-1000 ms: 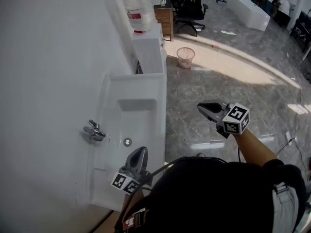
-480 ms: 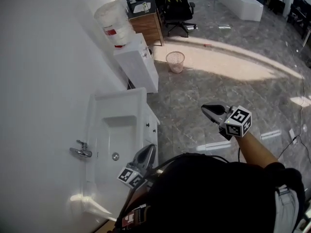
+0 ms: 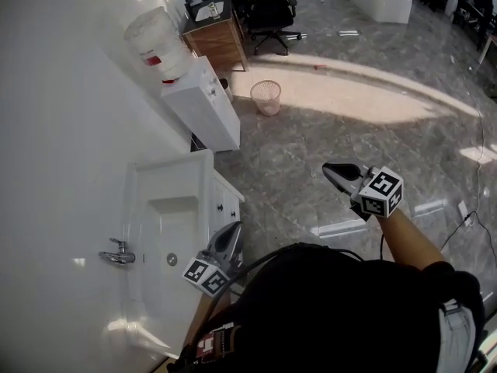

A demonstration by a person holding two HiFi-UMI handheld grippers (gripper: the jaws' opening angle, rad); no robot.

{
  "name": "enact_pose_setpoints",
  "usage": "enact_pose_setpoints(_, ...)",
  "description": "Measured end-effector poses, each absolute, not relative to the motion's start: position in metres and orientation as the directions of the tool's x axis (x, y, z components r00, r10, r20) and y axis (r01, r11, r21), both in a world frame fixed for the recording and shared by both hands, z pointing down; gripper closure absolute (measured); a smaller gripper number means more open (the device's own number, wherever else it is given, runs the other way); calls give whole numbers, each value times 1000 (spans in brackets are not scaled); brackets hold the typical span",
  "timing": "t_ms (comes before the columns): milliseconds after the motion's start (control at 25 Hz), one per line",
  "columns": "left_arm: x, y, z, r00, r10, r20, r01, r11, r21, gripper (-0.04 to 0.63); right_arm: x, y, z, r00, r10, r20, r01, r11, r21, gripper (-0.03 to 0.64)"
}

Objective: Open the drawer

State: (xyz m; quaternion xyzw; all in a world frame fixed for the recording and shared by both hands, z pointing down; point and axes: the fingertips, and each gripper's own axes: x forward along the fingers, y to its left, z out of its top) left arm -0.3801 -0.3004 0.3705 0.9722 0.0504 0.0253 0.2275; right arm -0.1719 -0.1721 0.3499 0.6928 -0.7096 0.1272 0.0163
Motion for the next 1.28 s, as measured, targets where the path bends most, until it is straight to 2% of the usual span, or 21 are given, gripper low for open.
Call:
enact_pose_setpoints(400,-339,-375,395,981,191,18,159,-864,478,598,-151,-238,348,70,-973,221,-984,-103,-143,618)
enact_pose_setpoints(640,-319,-415,415,952,307,-19,271,-809,522,598,-147,-277,338,167,-958,232,-971,-200,-128,618)
enact_pose_setpoints(920,-304,-436,426,926,376,-16,322,-770,551,598,-140,-298,336,249,-928,278,-955,-283,-90,618)
enact_pose_setpoints(1280,-272,-438,463,946,323,40,250,-801,543,598,-108,-300,352,245,-925,292,-956,-280,-86,618)
